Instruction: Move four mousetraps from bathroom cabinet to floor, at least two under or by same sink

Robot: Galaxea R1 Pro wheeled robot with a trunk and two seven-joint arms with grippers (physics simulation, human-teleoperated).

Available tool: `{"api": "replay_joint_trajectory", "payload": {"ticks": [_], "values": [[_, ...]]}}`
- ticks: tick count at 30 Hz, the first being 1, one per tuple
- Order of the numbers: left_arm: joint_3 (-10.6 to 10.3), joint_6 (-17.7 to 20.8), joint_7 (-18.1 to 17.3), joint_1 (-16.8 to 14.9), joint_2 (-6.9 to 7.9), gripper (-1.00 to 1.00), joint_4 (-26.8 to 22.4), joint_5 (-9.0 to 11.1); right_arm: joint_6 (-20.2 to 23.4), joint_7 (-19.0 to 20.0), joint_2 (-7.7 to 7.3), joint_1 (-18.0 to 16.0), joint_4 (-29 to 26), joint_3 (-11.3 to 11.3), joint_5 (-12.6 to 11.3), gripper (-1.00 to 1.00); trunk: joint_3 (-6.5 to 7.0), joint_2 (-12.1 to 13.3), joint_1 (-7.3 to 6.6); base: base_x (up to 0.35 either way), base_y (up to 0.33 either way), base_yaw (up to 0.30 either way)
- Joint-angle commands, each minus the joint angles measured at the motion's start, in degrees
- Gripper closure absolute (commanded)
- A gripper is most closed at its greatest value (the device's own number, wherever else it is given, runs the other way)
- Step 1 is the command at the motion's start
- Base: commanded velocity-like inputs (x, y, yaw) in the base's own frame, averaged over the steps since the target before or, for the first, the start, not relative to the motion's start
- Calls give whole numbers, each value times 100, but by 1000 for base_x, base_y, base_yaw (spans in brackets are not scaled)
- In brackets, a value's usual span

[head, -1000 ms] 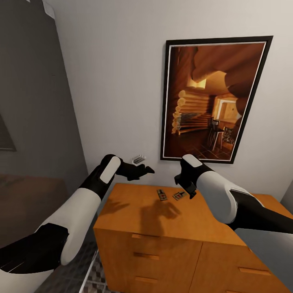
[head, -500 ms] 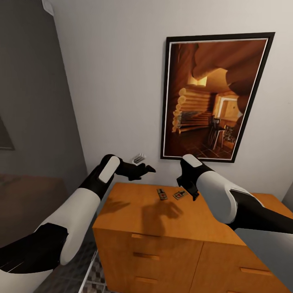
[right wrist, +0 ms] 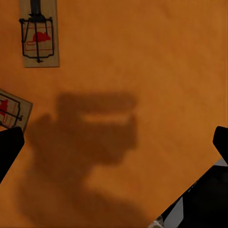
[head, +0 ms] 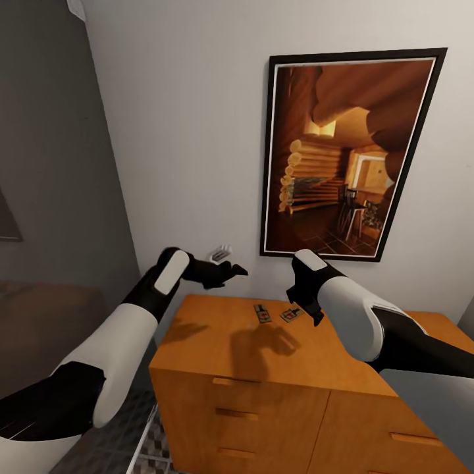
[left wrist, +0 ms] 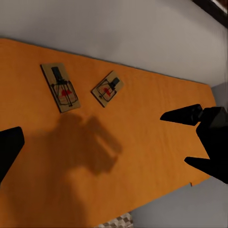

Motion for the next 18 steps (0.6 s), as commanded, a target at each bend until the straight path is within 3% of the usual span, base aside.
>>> {"api": "replay_joint_trajectory", "payload": {"ticks": [1, 7, 13, 18], "values": [[-10, 16, 54, -5, 12, -100, -74, 58, 66, -32, 0, -3, -10, 0, -8, -100, -11, -9, 2, 0, 0, 0], [-13, 59, 51, -5, 40, -100, -182, 146, 70, -39, -2, -3, -9, 1, -9, -100, -11, -9, 2, 0, 0, 0], [-17, 81, 50, -2, 56, -100, -207, 664, 68, -34, -2, -3, -8, -3, -9, -100, -11, -9, 2, 4, 1, 0], [-23, 85, 50, 4, 63, -100, -211, 889, 63, -23, -2, -3, -8, 0, -9, -100, -11, -9, 2, 154, 103, 0]]}}
